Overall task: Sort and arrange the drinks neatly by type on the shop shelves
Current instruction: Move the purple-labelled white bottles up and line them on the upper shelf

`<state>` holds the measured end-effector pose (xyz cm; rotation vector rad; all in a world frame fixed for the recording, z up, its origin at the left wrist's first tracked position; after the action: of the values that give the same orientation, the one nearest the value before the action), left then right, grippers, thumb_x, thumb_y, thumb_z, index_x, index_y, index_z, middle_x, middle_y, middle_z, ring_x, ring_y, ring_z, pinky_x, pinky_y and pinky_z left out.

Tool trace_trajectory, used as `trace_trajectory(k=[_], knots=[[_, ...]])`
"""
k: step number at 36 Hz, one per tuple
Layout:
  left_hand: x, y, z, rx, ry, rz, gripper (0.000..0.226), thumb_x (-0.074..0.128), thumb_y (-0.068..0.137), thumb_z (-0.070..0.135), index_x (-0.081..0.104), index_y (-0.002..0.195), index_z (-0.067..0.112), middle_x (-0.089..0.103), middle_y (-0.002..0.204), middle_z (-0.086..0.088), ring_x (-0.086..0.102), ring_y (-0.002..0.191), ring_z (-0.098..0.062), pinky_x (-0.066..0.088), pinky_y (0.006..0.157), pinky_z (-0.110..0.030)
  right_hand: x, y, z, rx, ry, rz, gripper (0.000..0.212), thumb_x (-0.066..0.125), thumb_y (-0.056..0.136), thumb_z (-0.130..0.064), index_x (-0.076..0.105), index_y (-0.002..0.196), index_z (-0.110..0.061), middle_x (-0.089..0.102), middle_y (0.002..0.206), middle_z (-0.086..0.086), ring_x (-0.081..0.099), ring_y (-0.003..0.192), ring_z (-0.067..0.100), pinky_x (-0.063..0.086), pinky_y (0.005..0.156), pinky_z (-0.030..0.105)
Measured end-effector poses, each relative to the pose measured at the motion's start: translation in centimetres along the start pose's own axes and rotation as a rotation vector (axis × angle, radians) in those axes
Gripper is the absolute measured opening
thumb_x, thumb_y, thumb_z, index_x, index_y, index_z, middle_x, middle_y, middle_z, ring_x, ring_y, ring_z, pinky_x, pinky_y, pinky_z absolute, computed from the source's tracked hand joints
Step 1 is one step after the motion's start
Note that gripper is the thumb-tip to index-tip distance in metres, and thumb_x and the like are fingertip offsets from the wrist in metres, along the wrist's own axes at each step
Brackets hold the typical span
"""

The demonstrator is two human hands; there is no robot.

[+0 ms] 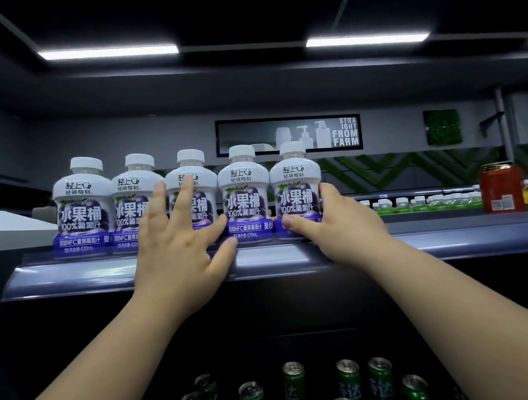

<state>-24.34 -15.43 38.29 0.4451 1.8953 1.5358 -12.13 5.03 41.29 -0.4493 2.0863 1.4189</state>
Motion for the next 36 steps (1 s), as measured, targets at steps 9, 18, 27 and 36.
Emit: trace_trajectory(k=[9, 18, 27, 36], knots=[[0.2, -0.1, -0.1, -0.038, -0.025, -0.041, 0.068, 0.032, 0.083, 0.063, 0.055, 0.135, 0.027, 0.020, 0.163, -0.011, 0.008, 0.152, -0.034, 0.016, 0.116, -0.055, 0.0, -0.3, -0.6, 0.050, -0.018, 0.051, 0.077, 0.052, 0.083, -0.079, 0.037, 0.125, -0.016, 0.066, 0.117, 0.004, 0.063, 0.105, 0.032, 0.043, 0.074, 0.040], [0.3, 0.0, 0.0, -0.036, -0.020, -0.094, 0.066, 0.030, 0.082, 0.066, 0.057, 0.133, 0.033, 0.015, 0.164, -0.010, 0.010, 0.151, -0.032, 0.026, 0.113, -0.054, -0.1, -1.0, -0.7, -0.014, -0.067, 0.116, 0.068, 0.049, 0.088, -0.075, 0.042, 0.122, -0.017, 0.066, 0.116, 0.005, 0.062, 0.105, 0.031, 0.036, 0.073, 0.037], [-0.5, 0.0, 0.7, 0.020, -0.005, -0.132, 0.070, 0.031, 0.085, 0.063, 0.041, 0.148, 0.034, 0.021, 0.163, -0.013, 0.016, 0.149, -0.037, 0.024, 0.114, -0.056, 0.7, -2.9, -1.3, -0.184, -0.182, 0.177, 0.094, 0.040, 0.087, -0.078, 0.001, 0.159, -0.031, 0.026, 0.163, 0.009, 0.041, 0.139, 0.030, 0.036, 0.105, 0.044], [-0.1, -1.4, 3.1, 0.132, -0.017, -0.184, 0.057, 0.028, 0.095, 0.042, 0.047, 0.147, 0.028, 0.043, 0.154, -0.009, 0.046, 0.137, -0.028, 0.030, 0.114, -0.053, 1.5, -3.9, -1.1, -0.256, -0.305, 0.040, 0.080, 0.021, 0.095, -0.074, -0.010, 0.159, -0.038, -0.004, 0.168, 0.020, 0.024, 0.149, 0.028, 0.023, 0.115, 0.043]])
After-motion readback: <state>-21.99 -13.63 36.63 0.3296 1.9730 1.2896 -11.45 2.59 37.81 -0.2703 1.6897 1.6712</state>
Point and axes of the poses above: each hand's wrist, its own y-axis towards the middle knuckle, its own x-axis out of the palm, z = x × y, the point moved 4 cm from there along y, towards the middle knuckle
